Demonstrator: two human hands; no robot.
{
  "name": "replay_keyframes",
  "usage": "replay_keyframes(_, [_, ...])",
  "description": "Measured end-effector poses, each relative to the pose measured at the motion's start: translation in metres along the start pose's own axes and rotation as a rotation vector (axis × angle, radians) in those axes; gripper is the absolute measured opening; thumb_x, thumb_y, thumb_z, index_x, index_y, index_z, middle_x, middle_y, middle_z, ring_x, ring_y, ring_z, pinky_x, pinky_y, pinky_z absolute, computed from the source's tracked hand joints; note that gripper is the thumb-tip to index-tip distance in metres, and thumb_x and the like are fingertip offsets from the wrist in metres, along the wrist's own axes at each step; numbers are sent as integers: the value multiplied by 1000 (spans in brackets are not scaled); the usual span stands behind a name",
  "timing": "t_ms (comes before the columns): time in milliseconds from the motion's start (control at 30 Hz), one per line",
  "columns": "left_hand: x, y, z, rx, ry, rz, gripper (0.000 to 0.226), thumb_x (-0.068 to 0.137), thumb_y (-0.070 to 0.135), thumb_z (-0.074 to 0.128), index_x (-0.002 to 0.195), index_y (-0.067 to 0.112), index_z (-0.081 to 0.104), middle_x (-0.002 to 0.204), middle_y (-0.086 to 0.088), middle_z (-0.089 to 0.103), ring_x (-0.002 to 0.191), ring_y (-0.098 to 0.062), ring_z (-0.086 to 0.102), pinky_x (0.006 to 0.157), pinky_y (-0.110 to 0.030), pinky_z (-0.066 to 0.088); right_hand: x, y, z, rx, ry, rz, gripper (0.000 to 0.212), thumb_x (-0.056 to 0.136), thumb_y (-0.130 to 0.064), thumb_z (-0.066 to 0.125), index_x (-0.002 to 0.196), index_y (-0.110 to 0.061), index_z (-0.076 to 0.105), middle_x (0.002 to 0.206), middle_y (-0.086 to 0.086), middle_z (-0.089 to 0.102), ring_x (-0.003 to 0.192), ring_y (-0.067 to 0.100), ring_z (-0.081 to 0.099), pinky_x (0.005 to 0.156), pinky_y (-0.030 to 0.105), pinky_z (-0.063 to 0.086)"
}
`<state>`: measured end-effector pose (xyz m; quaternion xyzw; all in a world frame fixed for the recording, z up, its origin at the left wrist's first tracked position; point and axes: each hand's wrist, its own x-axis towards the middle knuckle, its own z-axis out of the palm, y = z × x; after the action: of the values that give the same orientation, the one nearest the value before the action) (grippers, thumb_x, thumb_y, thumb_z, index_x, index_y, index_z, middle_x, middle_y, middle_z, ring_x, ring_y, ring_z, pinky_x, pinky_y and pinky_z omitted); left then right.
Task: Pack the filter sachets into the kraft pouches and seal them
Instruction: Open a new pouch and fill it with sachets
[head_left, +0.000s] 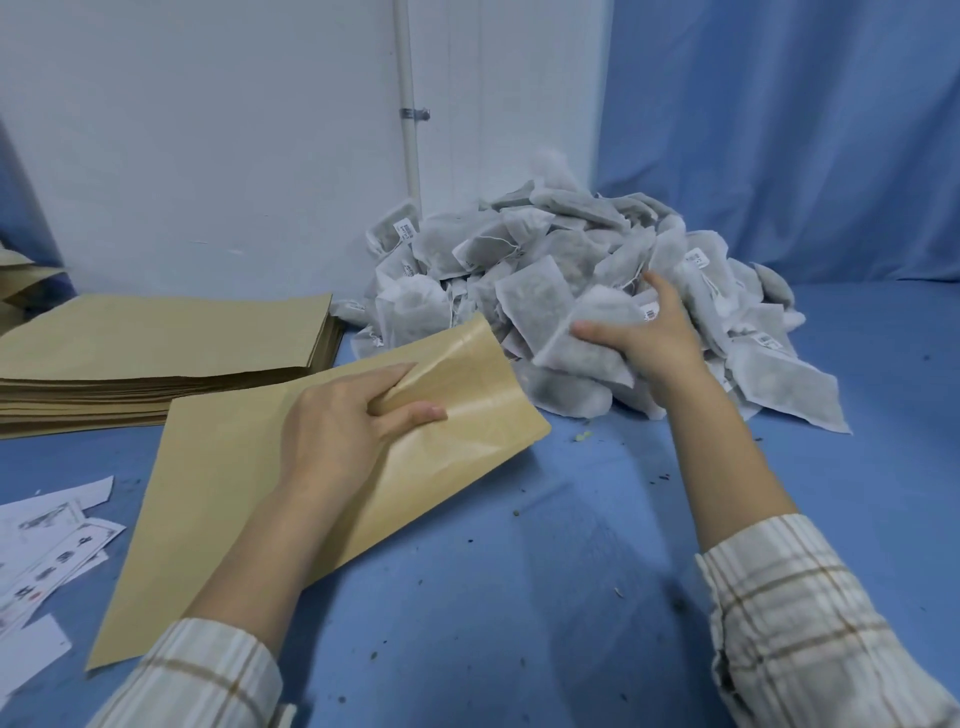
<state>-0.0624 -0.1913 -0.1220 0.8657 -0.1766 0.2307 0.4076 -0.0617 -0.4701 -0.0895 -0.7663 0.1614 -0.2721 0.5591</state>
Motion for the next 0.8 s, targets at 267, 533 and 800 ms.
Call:
replay_keyframes(267, [1, 1, 0, -33, 40, 7, 40, 55, 74, 59, 93, 66, 51, 73, 14, 63, 77, -2, 52, 63, -20, 41, -20, -7, 45, 311, -247, 82, 50, 58, -24, 87, 98, -6, 62, 91, 7, 71, 82, 21, 69, 70, 35, 58])
replay_keyframes(533, [-4, 2, 3, -61, 31, 158, 33, 62, 66, 61, 92, 54, 61, 63, 12, 53, 62, -4, 46, 58, -17, 32, -41, -11, 48, 135, -972, 133, 18, 87, -11, 55, 77, -17, 69, 66, -3, 64, 55, 7, 58, 46, 17, 44])
replay_keyframes(800, [-6, 9, 9, -22, -11, 179, 44, 65, 75, 57, 89, 39, 69, 67, 11, 64, 72, -9, 54, 64, -25, 40, -41, -4, 70, -85, -746, 67, 19, 98, -4, 39, 96, -19, 51, 71, -9, 37, 54, -5, 40, 49, 6, 33])
